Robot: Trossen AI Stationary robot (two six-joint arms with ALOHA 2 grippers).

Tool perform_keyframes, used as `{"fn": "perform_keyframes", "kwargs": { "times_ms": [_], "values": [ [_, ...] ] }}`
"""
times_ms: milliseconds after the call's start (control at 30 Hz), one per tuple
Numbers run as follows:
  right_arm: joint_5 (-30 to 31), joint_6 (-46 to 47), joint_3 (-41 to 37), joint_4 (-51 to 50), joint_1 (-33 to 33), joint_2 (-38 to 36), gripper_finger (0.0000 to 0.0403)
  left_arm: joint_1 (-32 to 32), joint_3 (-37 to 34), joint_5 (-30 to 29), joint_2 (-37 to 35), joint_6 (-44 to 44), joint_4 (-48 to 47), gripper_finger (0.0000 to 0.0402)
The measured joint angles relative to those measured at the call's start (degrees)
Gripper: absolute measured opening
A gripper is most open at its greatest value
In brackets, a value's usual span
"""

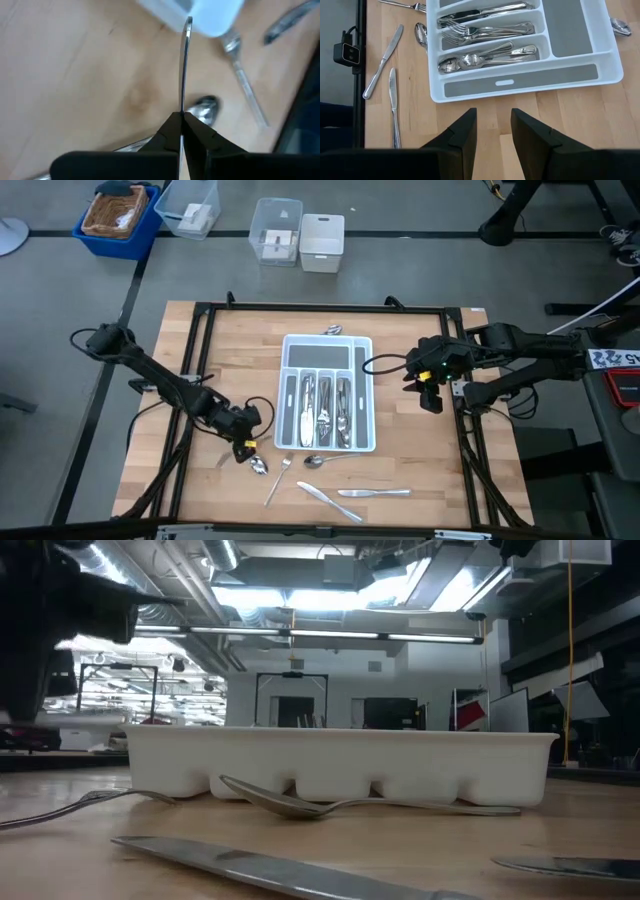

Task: Sort silverware
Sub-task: Put the silver fork into the white cutlery tray

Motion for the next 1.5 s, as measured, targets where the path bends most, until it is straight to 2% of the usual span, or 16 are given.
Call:
{"fn": "perform_keyframes", "kwargs": {
  "times_ms": [133, 233, 400, 567, 700, 767, 1067, 1267, 1500],
  "values": [
    [0.00, -0.09, 0.00, 0.00, 0.00, 0.00, 0.0122, 0.09, 0.02, -0.30, -3.03, -2.82, 5.78, 0.0000],
    [0.00, -0.09, 0.00, 0.02, 0.00, 0.00, 0.0122, 0.47, 0.00, -2.45, -3.30, -5.63, 13.71, 0.0000],
    [0.00, -0.09, 0.00, 0.02, 0.00, 0.00, 0.0122, 2.21, 0.04, -15.07, -0.91, -7.41, 29.47, 0.0000],
    [-0.04, -0.07, 0.00, 0.21, 0.00, 0.01, 0.0122, 6.15, 0.07, -28.16, 6.17, -8.27, 44.69, 0.0001],
    [-0.04, -0.07, 0.01, 0.35, 0.00, 0.01, 0.0122, 10.34, 0.68, -30.16, 14.93, -8.43, 59.18, 0.0001],
    [-0.04, -0.07, 0.00, 0.39, 0.00, 0.00, 0.0122, 11.84, 1.97, -29.98, 19.00, -8.03, 62.97, 0.0001],
    [-0.09, -0.04, 0.00, 0.37, 0.00, 0.01, 0.0122, 15.50, 6.64, -26.43, 30.73, -12.07, 62.98, 0.0001],
    [-0.11, -0.06, 0.00, 0.34, 0.00, 0.00, 0.0122, 15.98, 6.69, -26.37, 31.64, -19.05, 56.74, 0.0001],
    [-0.11, -0.58, 0.01, 0.35, 0.00, 0.01, 0.0122, 16.40, 6.69, -26.47, 31.68, -17.93, 54.99, 0.0002]
  ]
}}
